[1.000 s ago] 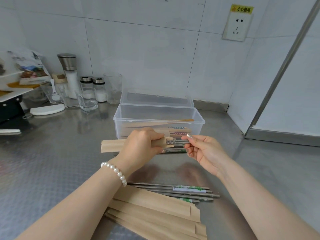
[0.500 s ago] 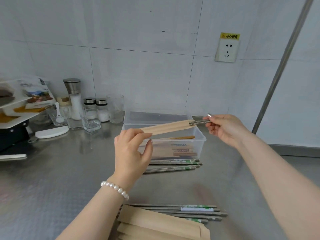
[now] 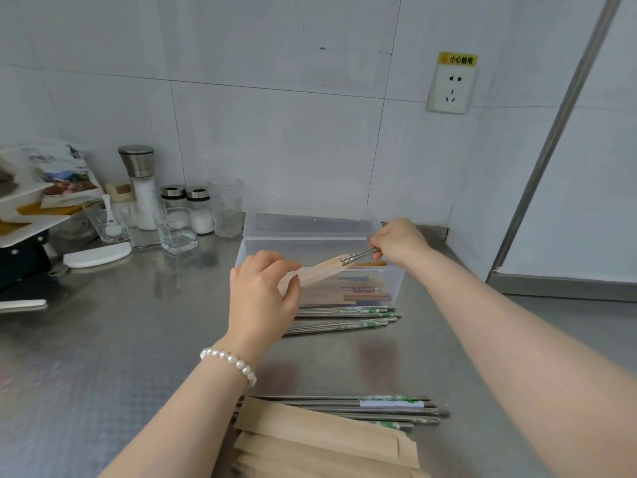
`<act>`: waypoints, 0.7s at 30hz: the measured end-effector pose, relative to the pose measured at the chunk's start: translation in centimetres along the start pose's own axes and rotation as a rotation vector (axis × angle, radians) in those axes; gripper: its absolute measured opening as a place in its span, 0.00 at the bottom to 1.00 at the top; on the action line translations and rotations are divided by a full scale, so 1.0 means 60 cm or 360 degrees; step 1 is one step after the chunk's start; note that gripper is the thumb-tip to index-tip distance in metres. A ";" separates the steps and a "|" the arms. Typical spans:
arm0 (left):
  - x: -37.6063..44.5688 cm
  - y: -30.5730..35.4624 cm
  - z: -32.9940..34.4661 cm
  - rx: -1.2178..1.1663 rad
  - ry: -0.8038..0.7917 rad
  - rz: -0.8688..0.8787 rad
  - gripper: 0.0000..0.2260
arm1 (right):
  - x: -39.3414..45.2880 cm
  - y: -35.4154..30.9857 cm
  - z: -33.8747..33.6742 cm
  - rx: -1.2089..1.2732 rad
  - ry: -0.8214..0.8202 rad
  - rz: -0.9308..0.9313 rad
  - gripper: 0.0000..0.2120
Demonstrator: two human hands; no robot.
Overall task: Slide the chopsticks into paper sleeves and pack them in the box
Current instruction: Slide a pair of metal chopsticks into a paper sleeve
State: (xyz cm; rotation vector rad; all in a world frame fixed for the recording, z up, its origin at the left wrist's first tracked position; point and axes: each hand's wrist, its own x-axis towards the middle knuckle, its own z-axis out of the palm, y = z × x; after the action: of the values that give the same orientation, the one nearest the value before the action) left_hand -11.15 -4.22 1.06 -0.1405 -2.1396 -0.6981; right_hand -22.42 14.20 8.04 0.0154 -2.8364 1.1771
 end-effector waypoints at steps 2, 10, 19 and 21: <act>0.001 -0.001 0.001 0.0028 -0.0046 -0.0047 0.11 | 0.002 0.006 0.013 -0.0276 0.0054 -0.0006 0.10; -0.007 0.014 0.000 -0.0165 -0.0420 0.0081 0.17 | -0.017 0.017 0.022 -0.0902 0.0031 -0.0162 0.18; -0.026 0.064 0.001 -0.0466 -0.1399 -0.0040 0.22 | -0.073 0.031 -0.006 -0.0409 0.0177 -0.0533 0.14; -0.031 0.069 0.004 -0.0440 -0.1510 -0.0023 0.20 | -0.094 0.043 -0.006 -0.0194 0.0175 -0.0610 0.10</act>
State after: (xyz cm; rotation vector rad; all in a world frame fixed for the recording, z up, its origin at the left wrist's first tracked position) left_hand -8.80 -0.37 1.30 -0.7260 -2.9101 -1.0743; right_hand -16.87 16.16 6.09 0.4504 -2.6407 0.8938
